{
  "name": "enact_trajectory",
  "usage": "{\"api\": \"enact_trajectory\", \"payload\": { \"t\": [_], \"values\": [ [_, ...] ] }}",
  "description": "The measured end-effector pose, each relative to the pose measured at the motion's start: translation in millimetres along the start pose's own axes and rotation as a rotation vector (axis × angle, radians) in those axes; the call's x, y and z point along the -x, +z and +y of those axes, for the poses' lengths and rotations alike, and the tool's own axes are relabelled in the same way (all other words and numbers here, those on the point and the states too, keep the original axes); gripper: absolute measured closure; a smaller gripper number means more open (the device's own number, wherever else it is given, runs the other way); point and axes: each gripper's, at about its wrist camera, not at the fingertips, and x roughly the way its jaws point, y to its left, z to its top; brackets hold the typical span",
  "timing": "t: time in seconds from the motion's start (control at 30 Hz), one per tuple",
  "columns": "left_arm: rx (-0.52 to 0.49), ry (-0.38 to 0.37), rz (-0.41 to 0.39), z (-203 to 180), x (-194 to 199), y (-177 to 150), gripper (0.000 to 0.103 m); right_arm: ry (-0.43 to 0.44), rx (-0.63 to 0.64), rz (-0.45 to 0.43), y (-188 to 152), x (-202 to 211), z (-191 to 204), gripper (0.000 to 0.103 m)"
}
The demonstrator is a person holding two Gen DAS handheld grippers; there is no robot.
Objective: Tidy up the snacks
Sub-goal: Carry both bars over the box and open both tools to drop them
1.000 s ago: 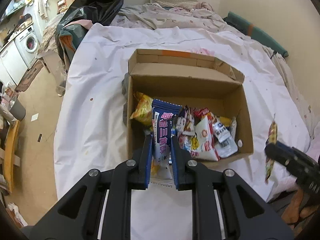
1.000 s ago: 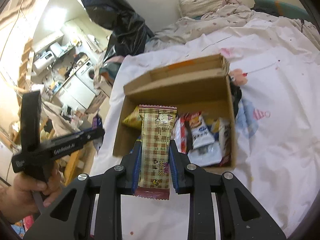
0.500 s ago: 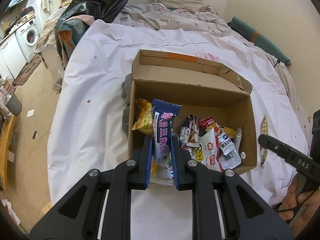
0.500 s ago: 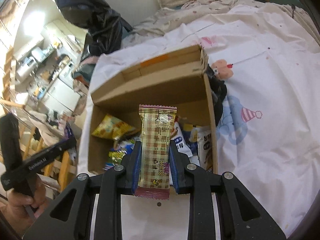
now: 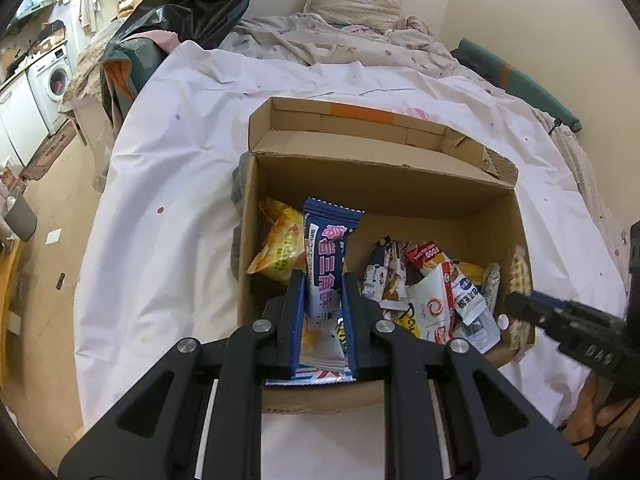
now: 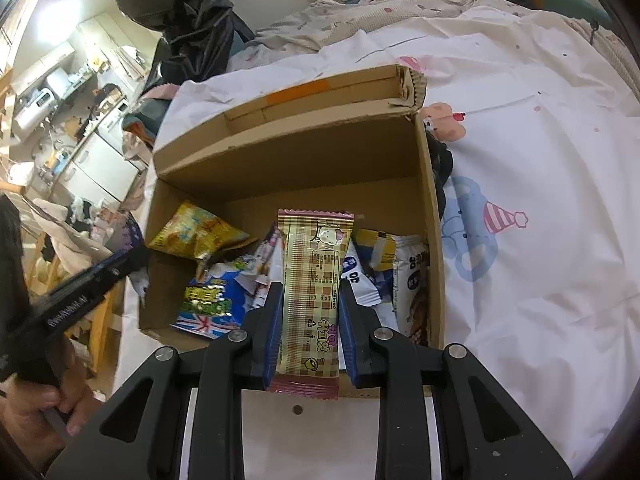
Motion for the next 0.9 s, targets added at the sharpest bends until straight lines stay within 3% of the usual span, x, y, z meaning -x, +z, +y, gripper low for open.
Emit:
{"api": "enact_trajectory", "payload": {
  "t": [0.3,0.67,0.8,0.9],
  "values": [
    [-0.050,0.024,-0.005,-12.6,-8.7,-0.7,0.087,-0.017,0.000,0.021,-0.3,-11.9,1.6,0.075],
    [-0.015,0.026,-0.006,-5.1,-10.0,1.1,0.087,-0.009,-0.003,0.037,-1.4,-15.0,2.5,0.074],
    [-0.056,0.030,-0.019,-10.0,-8.1,-1.0,0.087,0.000,-0.005,0.039,-2.1,-15.1,2.3,0.073],
    [-0.058,0.024,-0.032,-12.2,-4.9,-2.1,0.075,0.005,-0.007,0.032,-2.5,-12.9,2.1,0.073]
  ]
}}
